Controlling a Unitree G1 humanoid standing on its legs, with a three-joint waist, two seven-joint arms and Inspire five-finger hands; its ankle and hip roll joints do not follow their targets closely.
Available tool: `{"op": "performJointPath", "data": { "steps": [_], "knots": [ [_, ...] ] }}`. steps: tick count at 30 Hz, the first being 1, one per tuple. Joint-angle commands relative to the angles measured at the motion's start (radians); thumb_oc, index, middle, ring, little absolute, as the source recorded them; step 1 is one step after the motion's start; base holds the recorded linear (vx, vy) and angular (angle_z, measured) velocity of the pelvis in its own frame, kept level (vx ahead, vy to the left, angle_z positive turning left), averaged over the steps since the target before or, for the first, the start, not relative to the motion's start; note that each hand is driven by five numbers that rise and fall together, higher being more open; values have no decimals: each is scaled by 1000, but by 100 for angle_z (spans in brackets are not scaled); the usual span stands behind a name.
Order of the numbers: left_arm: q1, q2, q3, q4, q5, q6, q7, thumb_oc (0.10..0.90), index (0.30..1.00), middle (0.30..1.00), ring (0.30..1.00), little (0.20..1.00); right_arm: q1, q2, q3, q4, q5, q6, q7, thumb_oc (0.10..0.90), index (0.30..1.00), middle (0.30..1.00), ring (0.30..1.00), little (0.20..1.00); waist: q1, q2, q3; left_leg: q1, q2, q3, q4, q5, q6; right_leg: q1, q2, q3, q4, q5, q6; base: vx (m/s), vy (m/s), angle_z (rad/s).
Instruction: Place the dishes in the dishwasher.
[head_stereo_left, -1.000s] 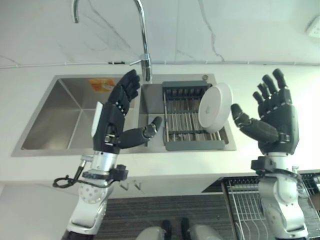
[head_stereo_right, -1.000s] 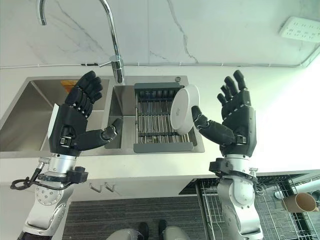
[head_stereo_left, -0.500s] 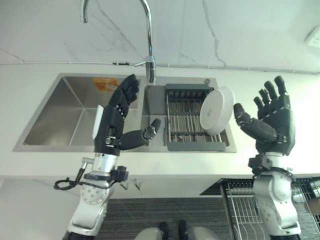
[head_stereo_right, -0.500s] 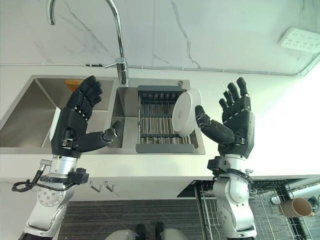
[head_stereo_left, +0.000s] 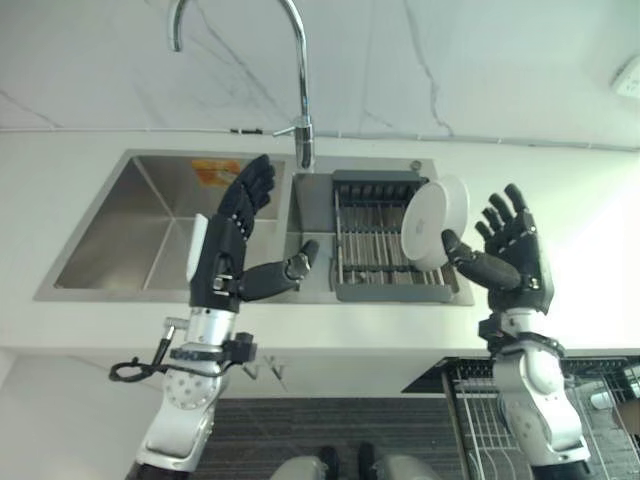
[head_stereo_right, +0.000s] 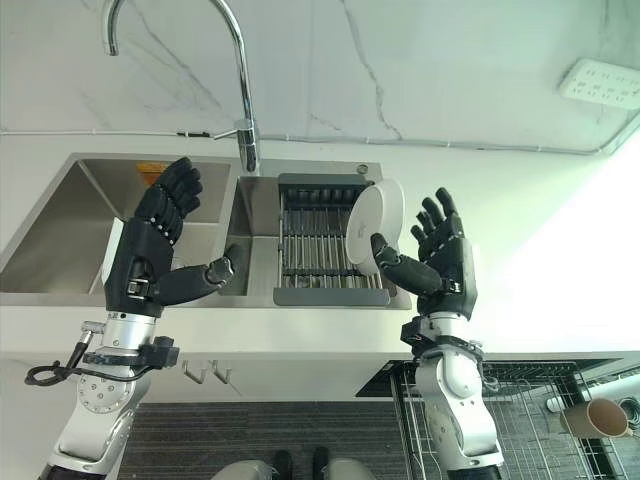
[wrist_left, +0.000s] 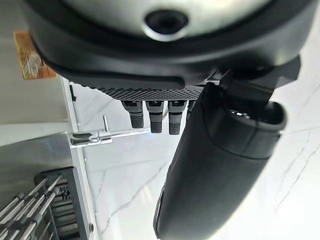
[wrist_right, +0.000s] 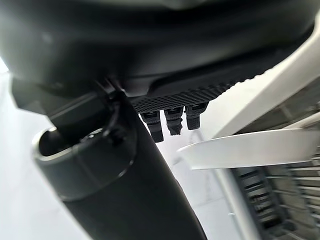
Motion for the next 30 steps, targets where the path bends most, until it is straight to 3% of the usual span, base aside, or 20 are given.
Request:
{"op": "performJointPath", "data": {
  "steps": [1,11,18,30],
  "knots": [
    [-49,19,36,-35,34,-51,70,800,900,900,900,900,-95,-4,-33,-28,0,-55,12,800,900,900,900,900,25,-15,-88,-5,40,-19,19,-42,-48,4,-57,-17,55,-11,82,7,-25,7],
    [-38,12,39,-11,18,-12,110,800,900,900,900,900,-109,-1,-26,16,26,25,-32,800,900,900,900,900,33,-21,-83,3,39,-24,19,-41,-48,13,-52,-23,55,-13,77,2,-3,1],
    [-36,8,22,10,-15,53,80,800,900,900,900,900,-114,2,-22,19,44,27,-35,800,900,900,900,900,33,-21,-83,6,39,-25,19,-39,-47,18,-46,-24,55,-14,73,0,0,0],
    [-50,18,6,15,-27,67,55,800,900,900,900,900,-143,-20,-21,30,74,62,-16,800,900,900,900,900,41,-27,-84,7,38,-29,19,-39,-49,20,-44,-27,55,-14,73,0,0,0]
  ]
}}
